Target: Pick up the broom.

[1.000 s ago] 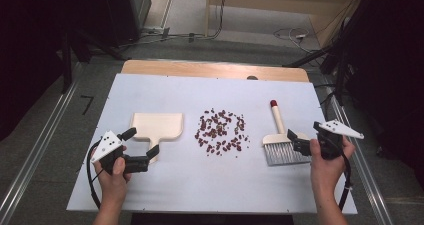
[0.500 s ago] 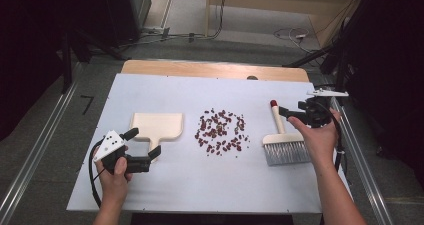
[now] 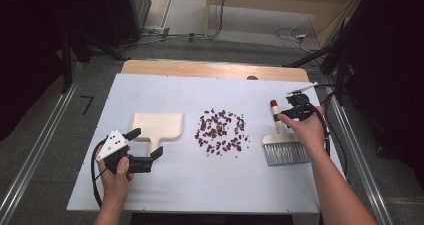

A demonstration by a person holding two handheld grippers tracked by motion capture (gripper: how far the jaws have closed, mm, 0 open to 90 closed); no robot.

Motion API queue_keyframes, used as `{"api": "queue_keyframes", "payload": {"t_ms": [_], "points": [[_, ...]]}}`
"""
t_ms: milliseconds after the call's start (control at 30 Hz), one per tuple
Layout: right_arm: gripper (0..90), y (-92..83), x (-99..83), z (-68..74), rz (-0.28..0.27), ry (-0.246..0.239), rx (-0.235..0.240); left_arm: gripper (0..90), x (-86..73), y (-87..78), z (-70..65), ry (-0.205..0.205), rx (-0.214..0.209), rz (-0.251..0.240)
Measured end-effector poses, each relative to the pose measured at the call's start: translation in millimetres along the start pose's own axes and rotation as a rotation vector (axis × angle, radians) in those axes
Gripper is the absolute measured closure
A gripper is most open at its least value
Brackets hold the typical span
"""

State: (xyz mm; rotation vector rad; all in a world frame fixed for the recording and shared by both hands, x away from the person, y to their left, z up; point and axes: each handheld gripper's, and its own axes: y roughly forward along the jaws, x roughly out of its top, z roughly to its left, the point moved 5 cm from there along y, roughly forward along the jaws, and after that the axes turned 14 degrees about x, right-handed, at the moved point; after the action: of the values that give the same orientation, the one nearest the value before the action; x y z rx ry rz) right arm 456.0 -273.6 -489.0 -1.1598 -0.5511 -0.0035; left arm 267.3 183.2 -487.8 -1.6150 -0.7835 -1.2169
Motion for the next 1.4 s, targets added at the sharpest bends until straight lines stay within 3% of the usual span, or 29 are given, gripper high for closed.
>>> {"api": "queue_keyframes", "payload": {"t_ms": [133,300,433,600,733,933,967,1067,1200,1300,1400], "points": [[47.2,8.5,-2.4,-2.8,0.045,0.01,-0.064,0.0,0.0,-0.2,0.0,-0.002,0.0,-0.001],[52.7,17.2,-7.4,-2.4,0.1,0.079,-0.082,0.0,-0.1,-0.1,0.2,-0.004,0.0,0.0],[55.8,23.4,-10.3,-1.8,0.136,0.089,-0.09,0.0,-0.3,0.0,0.0,0.0,-0.001,0.002],[58.3,26.5,-10.6,-1.1,0.134,0.102,-0.115,0.0,-0.7,1.3,-1.1,0.005,-0.002,0.005],[67.6,26.6,-10.5,-0.9,0.108,0.111,-0.125,0.0,-0.8,2.4,-3.0,0.014,-0.004,0.011],[69.5,25.4,-13.6,-2.6,0.056,0.121,-0.105,0.0,-0.9,3.7,-3.6,0.022,0.001,0.014],[69.7,23.1,-15.8,-4.7,0.022,0.138,-0.073,0.0,-0.8,4.2,-3.6,0.022,0.003,0.014],[69.7,16.8,-18.5,-4.2,-0.042,0.134,-0.055,0.0,-0.4,4.2,-4.3,0.02,0.001,0.013],[69.7,-2.3,-24.4,-1.1,-0.192,0.14,0.028,0.0,1.3,4.0,-6.9,0.026,0.002,0.011],[69.7,-17.6,-29.2,4.6,-0.309,0.101,0.105,0.0,2.9,3.8,-8.9,0.029,0.003,0.011],[69.7,-30.2,-35.3,10.2,-0.422,0.056,0.144,0.0,5.7,4.5,-12.1,0.034,0.0,0.008]]}}
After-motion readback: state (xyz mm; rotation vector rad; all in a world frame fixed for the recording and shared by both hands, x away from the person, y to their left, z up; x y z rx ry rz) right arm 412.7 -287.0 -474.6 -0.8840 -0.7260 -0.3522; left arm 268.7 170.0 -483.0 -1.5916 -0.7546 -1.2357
